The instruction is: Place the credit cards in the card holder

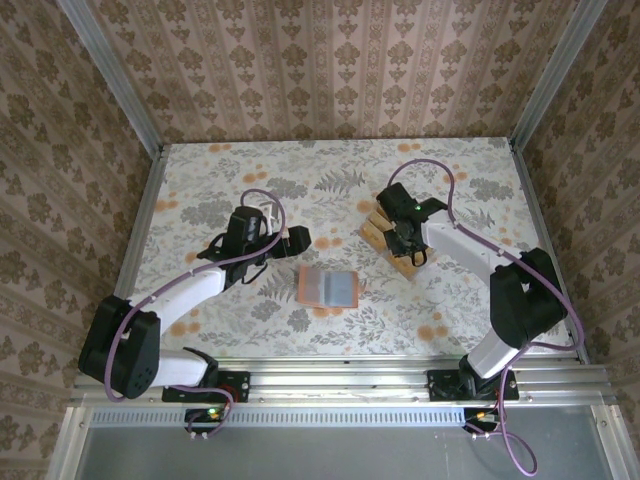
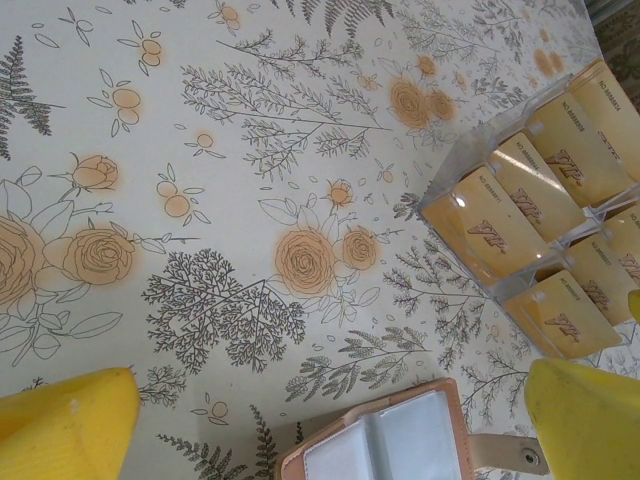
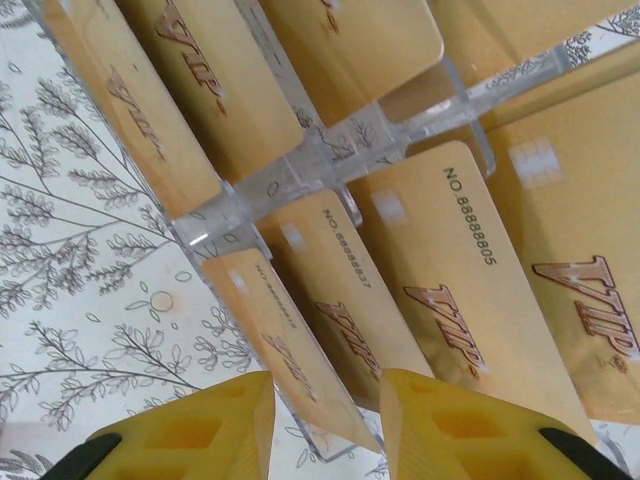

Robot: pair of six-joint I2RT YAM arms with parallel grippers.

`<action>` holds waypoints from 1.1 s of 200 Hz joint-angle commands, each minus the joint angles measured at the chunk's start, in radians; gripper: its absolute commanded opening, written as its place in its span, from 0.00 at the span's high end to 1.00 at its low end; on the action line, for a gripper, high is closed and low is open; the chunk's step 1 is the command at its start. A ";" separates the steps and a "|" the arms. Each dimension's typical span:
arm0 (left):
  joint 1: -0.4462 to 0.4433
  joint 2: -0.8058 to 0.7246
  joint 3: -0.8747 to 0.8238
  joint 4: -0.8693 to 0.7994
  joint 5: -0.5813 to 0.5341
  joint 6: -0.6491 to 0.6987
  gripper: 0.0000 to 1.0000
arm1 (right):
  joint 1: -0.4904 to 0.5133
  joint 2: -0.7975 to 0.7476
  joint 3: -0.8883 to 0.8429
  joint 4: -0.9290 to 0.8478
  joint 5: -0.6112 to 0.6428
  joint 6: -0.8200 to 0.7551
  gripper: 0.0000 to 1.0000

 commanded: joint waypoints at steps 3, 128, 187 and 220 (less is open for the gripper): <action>0.011 -0.018 -0.006 0.001 0.000 -0.011 0.00 | 0.005 0.011 0.001 -0.036 -0.006 -0.055 0.67; 0.011 -0.010 0.005 -0.005 0.001 -0.006 0.00 | 0.024 0.130 -0.010 -0.022 0.060 -0.071 0.68; 0.011 -0.011 0.001 0.000 0.000 -0.005 0.00 | 0.036 0.160 -0.020 -0.022 0.052 -0.062 0.69; 0.011 -0.012 0.000 0.002 -0.002 -0.003 0.00 | 0.041 0.143 -0.035 -0.020 0.020 -0.055 0.72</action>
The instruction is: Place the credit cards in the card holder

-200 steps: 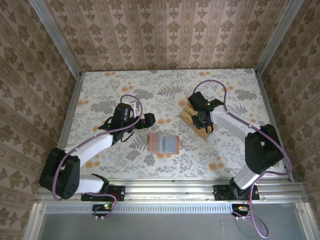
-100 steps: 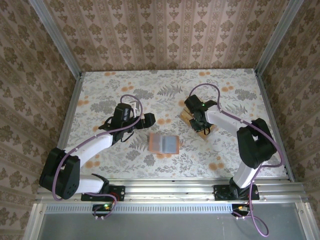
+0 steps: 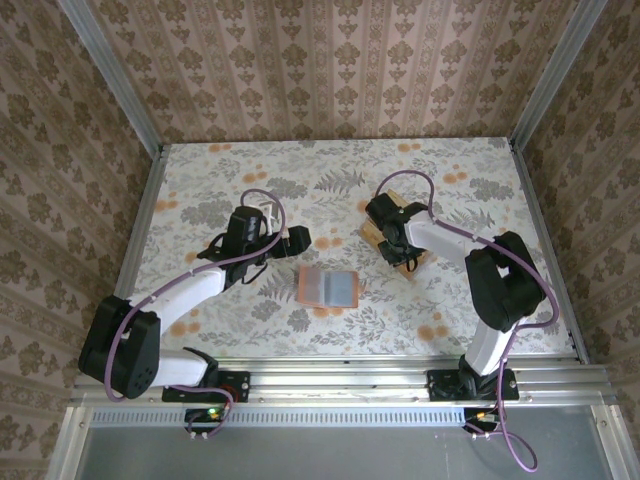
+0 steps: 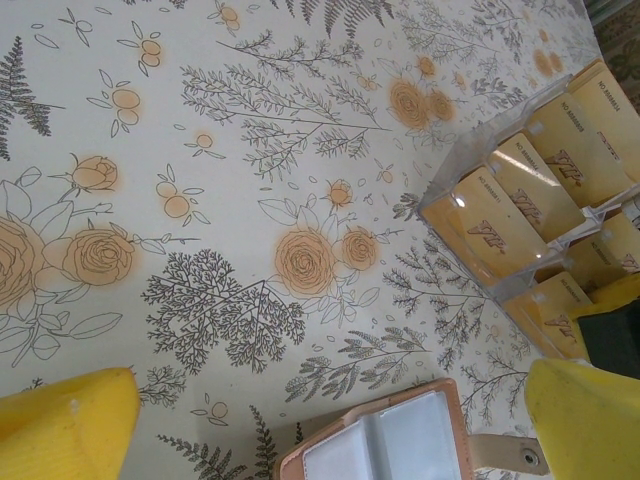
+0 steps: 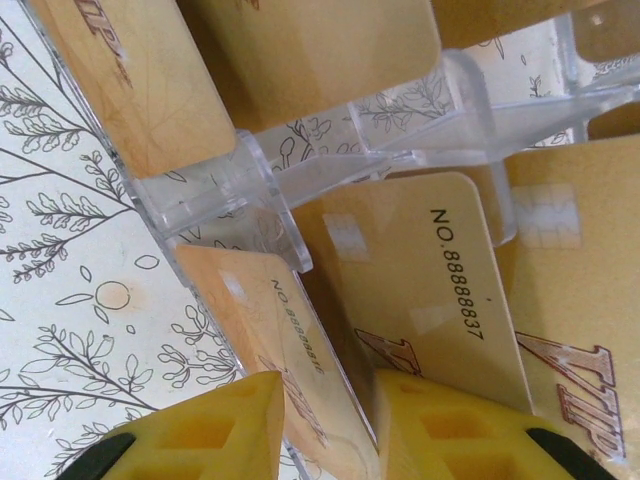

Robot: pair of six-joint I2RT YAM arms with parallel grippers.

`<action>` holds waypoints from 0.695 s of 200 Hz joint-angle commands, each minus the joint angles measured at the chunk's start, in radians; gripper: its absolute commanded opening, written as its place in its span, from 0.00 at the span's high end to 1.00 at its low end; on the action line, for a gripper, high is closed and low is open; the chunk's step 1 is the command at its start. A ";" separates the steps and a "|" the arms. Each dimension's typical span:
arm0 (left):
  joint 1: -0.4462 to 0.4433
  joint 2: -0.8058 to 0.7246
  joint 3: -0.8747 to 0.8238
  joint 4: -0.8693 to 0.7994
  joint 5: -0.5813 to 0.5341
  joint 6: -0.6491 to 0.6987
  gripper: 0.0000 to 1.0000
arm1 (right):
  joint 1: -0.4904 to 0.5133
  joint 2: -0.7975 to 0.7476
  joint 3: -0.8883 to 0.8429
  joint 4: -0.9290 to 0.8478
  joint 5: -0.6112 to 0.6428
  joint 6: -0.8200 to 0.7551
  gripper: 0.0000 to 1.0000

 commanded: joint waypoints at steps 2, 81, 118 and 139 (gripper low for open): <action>0.011 -0.011 0.000 0.001 -0.002 -0.003 0.00 | 0.010 0.001 -0.032 -0.022 -0.025 -0.003 0.72; 0.011 -0.006 0.004 0.007 -0.002 -0.004 0.00 | 0.012 -0.007 -0.051 -0.015 -0.108 0.000 0.88; 0.011 -0.006 0.008 0.005 -0.002 -0.004 0.00 | 0.014 -0.013 -0.051 -0.006 -0.137 0.007 0.90; 0.011 -0.003 0.010 0.008 -0.002 -0.003 0.00 | 0.015 -0.018 -0.043 -0.010 -0.150 0.005 0.90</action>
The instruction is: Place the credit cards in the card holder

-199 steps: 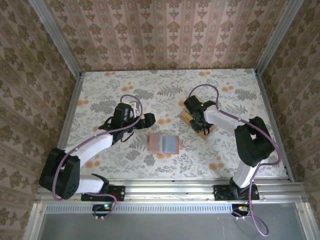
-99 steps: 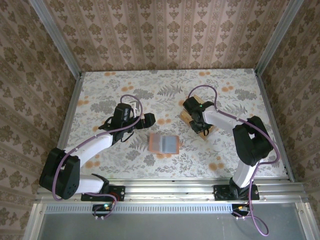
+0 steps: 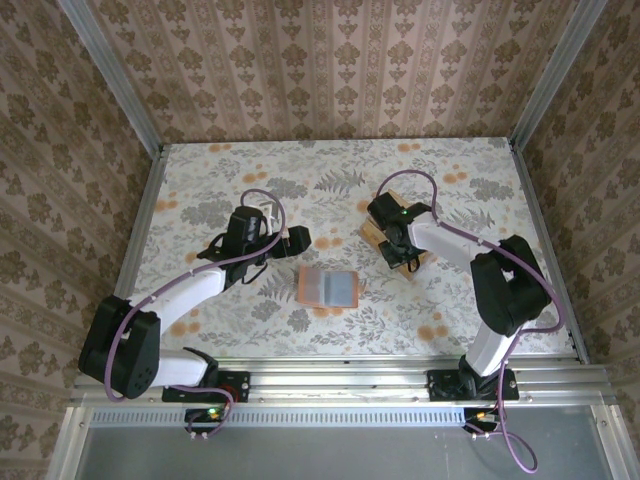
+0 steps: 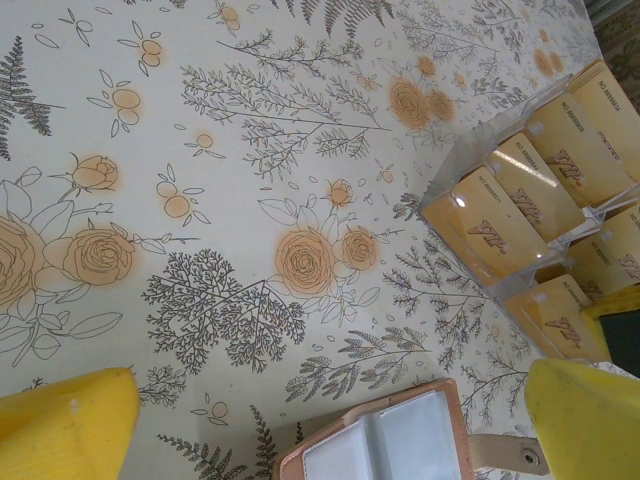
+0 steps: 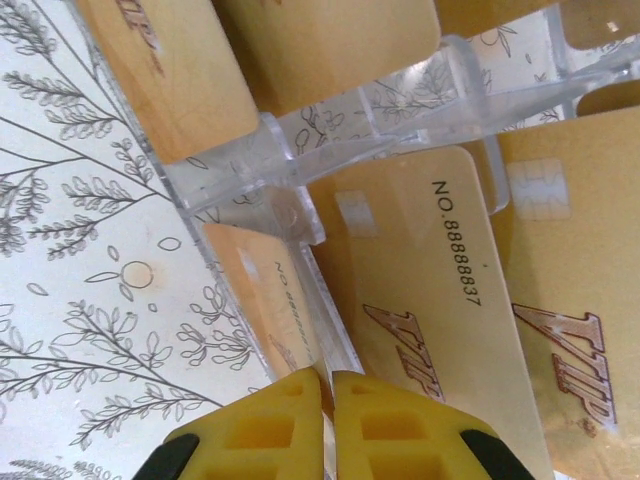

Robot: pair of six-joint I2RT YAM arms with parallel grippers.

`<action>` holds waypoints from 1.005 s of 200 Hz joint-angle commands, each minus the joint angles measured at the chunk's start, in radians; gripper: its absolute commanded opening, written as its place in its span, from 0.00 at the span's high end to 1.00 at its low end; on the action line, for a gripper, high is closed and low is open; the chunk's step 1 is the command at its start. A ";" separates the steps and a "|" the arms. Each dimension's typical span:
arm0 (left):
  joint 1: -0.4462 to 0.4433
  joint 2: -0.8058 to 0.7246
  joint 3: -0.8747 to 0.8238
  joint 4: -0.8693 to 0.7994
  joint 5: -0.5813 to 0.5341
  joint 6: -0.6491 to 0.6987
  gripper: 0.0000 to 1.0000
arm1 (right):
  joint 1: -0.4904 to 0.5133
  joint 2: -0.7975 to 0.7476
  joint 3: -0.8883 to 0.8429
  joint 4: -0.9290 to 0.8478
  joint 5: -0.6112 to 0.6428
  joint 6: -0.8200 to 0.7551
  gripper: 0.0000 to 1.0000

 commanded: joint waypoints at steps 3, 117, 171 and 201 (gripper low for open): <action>0.011 -0.003 0.011 0.008 -0.002 -0.004 0.00 | 0.015 0.020 -0.028 -0.014 -0.109 0.011 0.90; 0.010 0.013 0.022 0.021 0.025 0.004 0.00 | 0.021 0.073 0.037 -0.062 -0.143 -0.196 1.00; 0.011 0.028 0.040 0.007 0.033 0.018 0.00 | 0.021 0.017 0.078 -0.106 -0.106 -0.201 1.00; 0.012 0.038 0.062 -0.015 0.029 0.032 0.00 | 0.022 -0.031 0.114 -0.147 -0.097 -0.204 1.00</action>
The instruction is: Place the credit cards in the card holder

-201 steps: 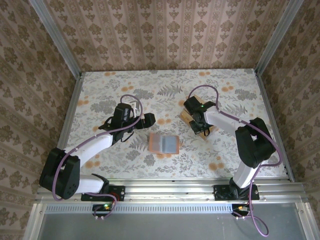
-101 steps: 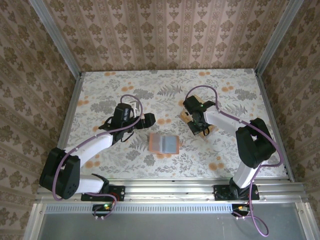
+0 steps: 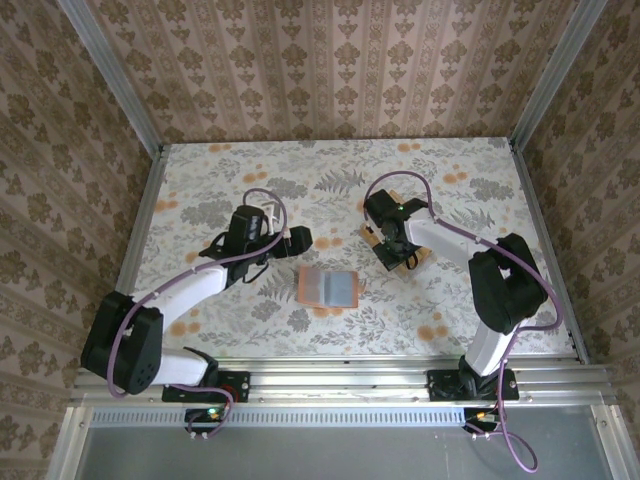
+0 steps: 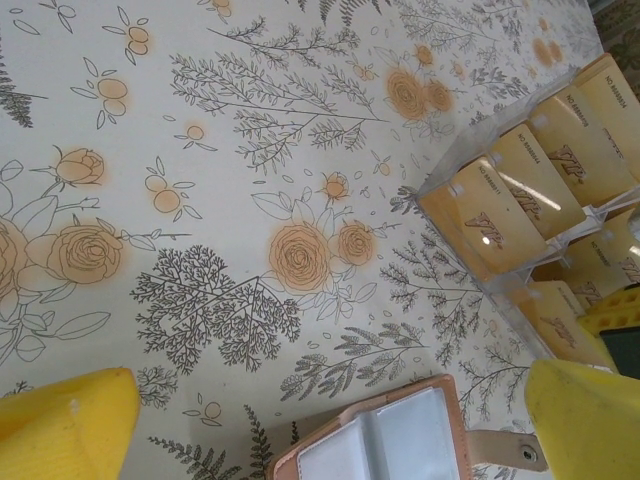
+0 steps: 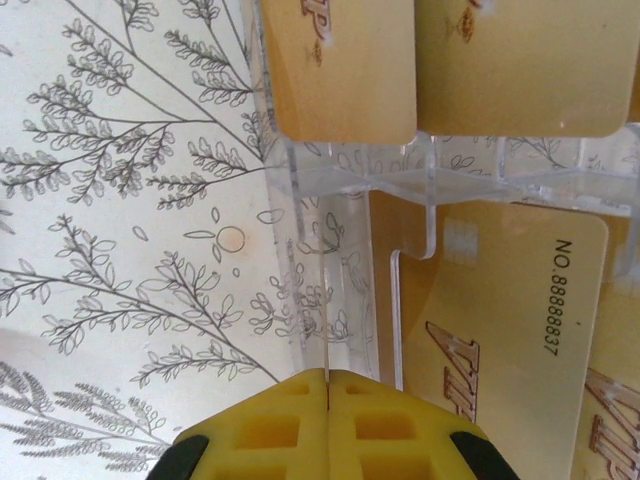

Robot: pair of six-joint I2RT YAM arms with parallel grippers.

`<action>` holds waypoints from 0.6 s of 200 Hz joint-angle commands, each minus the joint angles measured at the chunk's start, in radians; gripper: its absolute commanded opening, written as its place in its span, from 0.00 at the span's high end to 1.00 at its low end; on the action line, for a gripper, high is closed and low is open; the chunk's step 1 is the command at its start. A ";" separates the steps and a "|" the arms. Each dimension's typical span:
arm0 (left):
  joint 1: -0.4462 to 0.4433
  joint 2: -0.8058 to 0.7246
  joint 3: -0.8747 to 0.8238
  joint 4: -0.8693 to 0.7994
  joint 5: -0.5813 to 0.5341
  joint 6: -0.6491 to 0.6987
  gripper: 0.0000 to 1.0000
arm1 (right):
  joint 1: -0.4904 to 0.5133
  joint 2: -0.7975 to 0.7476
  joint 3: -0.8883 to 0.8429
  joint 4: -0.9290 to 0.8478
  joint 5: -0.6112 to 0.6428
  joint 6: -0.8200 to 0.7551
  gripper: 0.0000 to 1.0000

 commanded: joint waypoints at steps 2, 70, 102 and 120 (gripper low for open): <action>0.012 0.011 0.048 -0.015 0.008 0.030 0.00 | 0.007 -0.053 0.050 -0.075 -0.015 -0.026 1.00; 0.011 0.009 0.087 -0.070 -0.003 0.063 0.00 | 0.012 -0.129 0.101 -0.131 -0.020 -0.014 1.00; 0.014 -0.012 0.088 -0.129 -0.028 0.092 0.00 | 0.012 -0.204 0.139 -0.126 -0.110 0.037 1.00; 0.012 -0.030 0.082 -0.169 -0.040 0.112 0.00 | 0.012 -0.243 0.148 -0.101 -0.191 0.083 1.00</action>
